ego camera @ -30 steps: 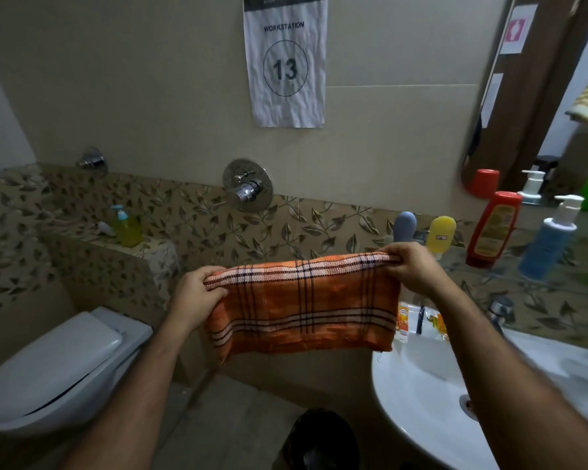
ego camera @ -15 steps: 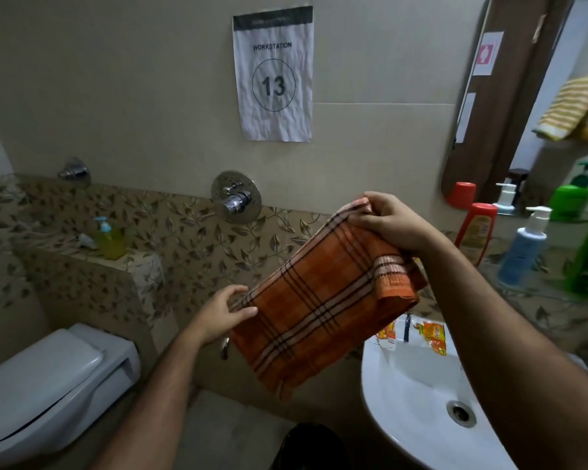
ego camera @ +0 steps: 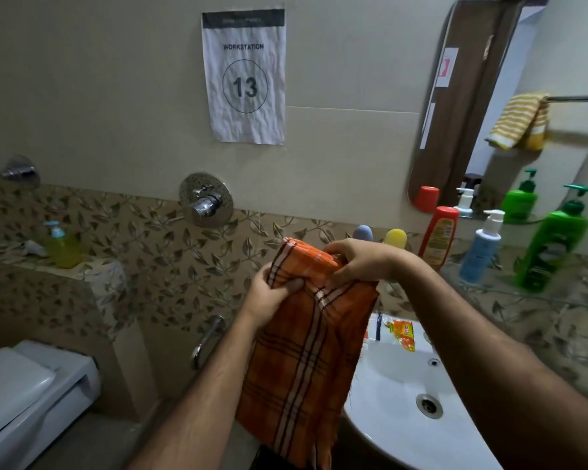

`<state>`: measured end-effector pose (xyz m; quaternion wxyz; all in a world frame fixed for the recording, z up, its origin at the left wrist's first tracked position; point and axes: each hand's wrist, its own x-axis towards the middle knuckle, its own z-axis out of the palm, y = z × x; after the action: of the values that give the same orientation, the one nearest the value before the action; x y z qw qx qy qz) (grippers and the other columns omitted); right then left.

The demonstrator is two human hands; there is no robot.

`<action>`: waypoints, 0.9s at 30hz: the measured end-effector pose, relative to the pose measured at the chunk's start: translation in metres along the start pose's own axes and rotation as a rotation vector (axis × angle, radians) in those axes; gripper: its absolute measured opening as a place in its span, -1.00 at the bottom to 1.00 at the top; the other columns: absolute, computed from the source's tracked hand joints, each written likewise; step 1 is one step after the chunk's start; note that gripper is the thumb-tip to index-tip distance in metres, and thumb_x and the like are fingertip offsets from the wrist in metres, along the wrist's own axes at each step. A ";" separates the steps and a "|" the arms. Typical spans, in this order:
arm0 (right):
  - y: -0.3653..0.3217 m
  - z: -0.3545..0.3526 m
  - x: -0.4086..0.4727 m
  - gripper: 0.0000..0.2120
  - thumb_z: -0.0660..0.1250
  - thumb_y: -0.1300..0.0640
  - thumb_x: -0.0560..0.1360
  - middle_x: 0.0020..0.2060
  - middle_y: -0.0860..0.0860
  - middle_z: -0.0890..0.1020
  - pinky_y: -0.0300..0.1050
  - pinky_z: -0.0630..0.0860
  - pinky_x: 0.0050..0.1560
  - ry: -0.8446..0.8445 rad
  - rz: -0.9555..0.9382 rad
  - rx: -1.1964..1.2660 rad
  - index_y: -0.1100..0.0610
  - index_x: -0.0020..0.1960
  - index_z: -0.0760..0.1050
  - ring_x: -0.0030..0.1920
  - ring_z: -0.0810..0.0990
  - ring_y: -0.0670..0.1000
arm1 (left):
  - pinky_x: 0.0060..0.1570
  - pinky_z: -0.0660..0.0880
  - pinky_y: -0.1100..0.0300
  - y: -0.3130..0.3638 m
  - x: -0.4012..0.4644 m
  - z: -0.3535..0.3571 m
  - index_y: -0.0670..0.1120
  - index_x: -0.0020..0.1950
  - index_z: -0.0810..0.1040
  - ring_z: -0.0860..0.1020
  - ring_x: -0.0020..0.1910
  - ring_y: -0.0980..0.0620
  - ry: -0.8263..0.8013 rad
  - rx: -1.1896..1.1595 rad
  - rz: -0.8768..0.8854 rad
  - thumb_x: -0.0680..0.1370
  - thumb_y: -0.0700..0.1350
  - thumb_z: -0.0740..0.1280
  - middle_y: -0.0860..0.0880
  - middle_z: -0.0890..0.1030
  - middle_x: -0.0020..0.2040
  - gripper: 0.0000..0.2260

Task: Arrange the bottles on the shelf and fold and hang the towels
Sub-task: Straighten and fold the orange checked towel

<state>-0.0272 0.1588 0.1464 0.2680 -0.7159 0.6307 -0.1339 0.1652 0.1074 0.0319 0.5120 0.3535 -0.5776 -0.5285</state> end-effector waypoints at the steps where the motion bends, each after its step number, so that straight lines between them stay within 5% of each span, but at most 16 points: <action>1: 0.001 0.005 0.002 -0.55 0.50 0.07 0.39 0.06 -0.03 0.63 -0.15 0.66 -0.07 0.042 -0.001 0.080 -0.08 0.24 0.47 -0.03 0.64 -0.06 | -0.12 0.54 0.36 -0.002 -0.001 0.002 -0.09 0.09 0.51 0.59 -0.09 0.03 0.033 0.066 0.011 0.41 -0.27 0.52 0.01 0.64 -0.09 -0.67; 5: 0.003 0.029 0.015 -0.52 0.52 0.07 0.34 0.04 0.05 0.59 0.00 0.65 -0.01 0.268 0.066 0.319 -0.04 0.21 0.45 -0.02 0.64 0.04 | 0.04 0.54 0.11 -0.004 -0.018 0.010 -0.07 0.21 0.53 0.57 0.04 0.03 0.417 0.405 0.190 0.42 0.09 0.49 0.00 0.59 0.07 -0.56; 9: -0.002 0.044 0.024 -0.51 0.51 -0.03 0.36 -0.14 -0.05 0.62 -0.19 0.56 -0.29 0.452 0.093 0.415 0.00 0.21 0.41 -0.19 0.65 -0.08 | 0.16 0.54 0.10 -0.008 -0.046 0.025 0.02 0.39 0.44 0.59 0.18 0.11 -0.081 0.149 0.118 0.24 0.59 0.21 0.04 0.60 0.20 -0.10; 11: -0.006 0.048 0.024 -0.55 0.35 -0.22 0.47 -0.24 -0.05 0.68 -0.13 0.61 -0.28 0.444 0.069 0.497 0.04 0.21 0.41 -0.26 0.69 -0.08 | 0.16 0.52 0.22 -0.012 -0.050 0.033 0.13 0.42 0.35 0.57 0.20 0.20 -0.199 0.138 0.123 0.18 0.56 0.33 0.10 0.60 0.22 -0.09; 14: -0.004 0.049 0.017 -0.57 0.09 -0.36 0.54 -0.18 0.24 0.69 0.01 0.64 -0.30 0.281 0.043 0.785 -0.11 0.26 0.27 -0.22 0.73 0.17 | 0.21 0.50 0.12 -0.015 -0.043 0.036 -0.05 0.42 0.41 0.57 0.26 0.04 -0.159 -0.015 0.103 0.33 0.14 0.55 -0.01 0.63 0.23 -0.27; 19: 0.002 0.065 0.009 -0.44 0.39 0.10 0.52 -0.18 0.15 0.72 -0.01 0.66 -0.26 0.309 -0.079 0.812 0.06 0.45 0.25 -0.17 0.74 0.10 | -0.13 0.58 0.28 -0.018 -0.034 0.029 -0.03 0.08 0.69 0.68 -0.01 0.08 0.053 -0.099 -0.055 0.55 0.23 0.26 0.03 0.73 -0.04 -0.61; 22: 0.006 0.077 0.004 -0.36 0.52 0.01 0.41 -0.03 0.10 0.71 0.04 0.67 -0.05 0.349 -0.112 0.695 0.07 0.41 0.37 -0.05 0.72 0.03 | -0.10 0.59 0.20 -0.017 -0.030 0.027 0.07 -0.02 0.72 0.69 -0.03 0.06 0.096 -0.167 -0.141 0.52 0.28 0.20 0.00 0.73 -0.06 -0.60; 27: 0.002 0.105 0.008 -0.93 0.45 0.10 0.45 -0.27 -0.03 0.70 0.09 0.65 -0.14 0.697 -0.111 0.480 0.06 -0.08 0.65 -0.23 0.69 -0.05 | 0.02 0.59 0.02 -0.020 -0.032 0.028 -0.06 -0.02 0.71 0.69 0.00 -0.08 0.095 -0.183 -0.209 0.52 0.28 0.19 -0.10 0.73 -0.04 -0.52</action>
<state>0.0286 0.1735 0.0577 0.1903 -0.5779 0.5951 -0.5251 0.1432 0.1411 0.0075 0.5112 0.3882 -0.4620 -0.6120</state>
